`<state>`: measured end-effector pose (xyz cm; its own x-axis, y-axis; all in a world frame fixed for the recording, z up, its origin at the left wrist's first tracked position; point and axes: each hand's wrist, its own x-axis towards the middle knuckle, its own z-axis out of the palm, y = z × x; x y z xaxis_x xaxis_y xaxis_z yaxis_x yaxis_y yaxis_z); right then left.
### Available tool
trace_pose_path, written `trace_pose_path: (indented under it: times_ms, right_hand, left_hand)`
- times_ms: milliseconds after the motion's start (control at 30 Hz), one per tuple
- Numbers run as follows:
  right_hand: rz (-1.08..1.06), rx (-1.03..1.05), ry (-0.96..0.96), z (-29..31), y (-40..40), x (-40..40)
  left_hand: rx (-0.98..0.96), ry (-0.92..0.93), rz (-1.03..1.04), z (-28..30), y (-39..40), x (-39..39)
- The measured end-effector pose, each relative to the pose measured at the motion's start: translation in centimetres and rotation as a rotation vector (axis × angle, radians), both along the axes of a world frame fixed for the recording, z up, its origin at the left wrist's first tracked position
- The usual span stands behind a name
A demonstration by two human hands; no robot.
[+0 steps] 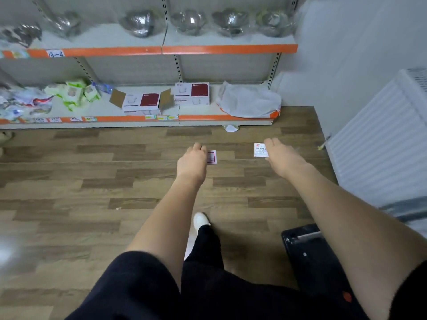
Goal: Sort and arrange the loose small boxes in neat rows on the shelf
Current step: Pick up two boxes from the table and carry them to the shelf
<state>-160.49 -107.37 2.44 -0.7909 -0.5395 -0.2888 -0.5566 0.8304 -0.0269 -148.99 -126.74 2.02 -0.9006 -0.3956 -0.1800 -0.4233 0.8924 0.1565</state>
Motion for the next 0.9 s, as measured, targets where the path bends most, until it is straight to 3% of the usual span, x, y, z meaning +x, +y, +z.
trace_pose_path:
  times_ms: [133, 333, 667, 767, 900]
  right_hand:
    - [-0.02, 0.031, 0.053, 0.4, -5.0, -7.4]
    - [-0.013, 0.027, 0.168, 1.6, -11.9, -18.9]
    - [0.002, 0.097, 0.281, 2.8, -18.1, -33.7]
    - [-0.001, 0.056, 0.302, 2.6, -19.2, -38.7]
    - [0.026, -0.197, 0.438, 3.2, -20.3, -45.6]
  left_hand:
    - [-0.032, 0.024, -0.062, 0.4, -4.9, -8.5]
    - [-0.279, 0.1, -0.209, 3.3, -13.7, -21.9]
    - [-0.276, 0.1, -0.287, 2.8, -18.5, -37.0]
    - [-0.293, 0.11, -0.315, 2.2, -19.6, -41.6]
    - [-0.299, 0.201, -0.315, 3.4, -21.1, -48.8]
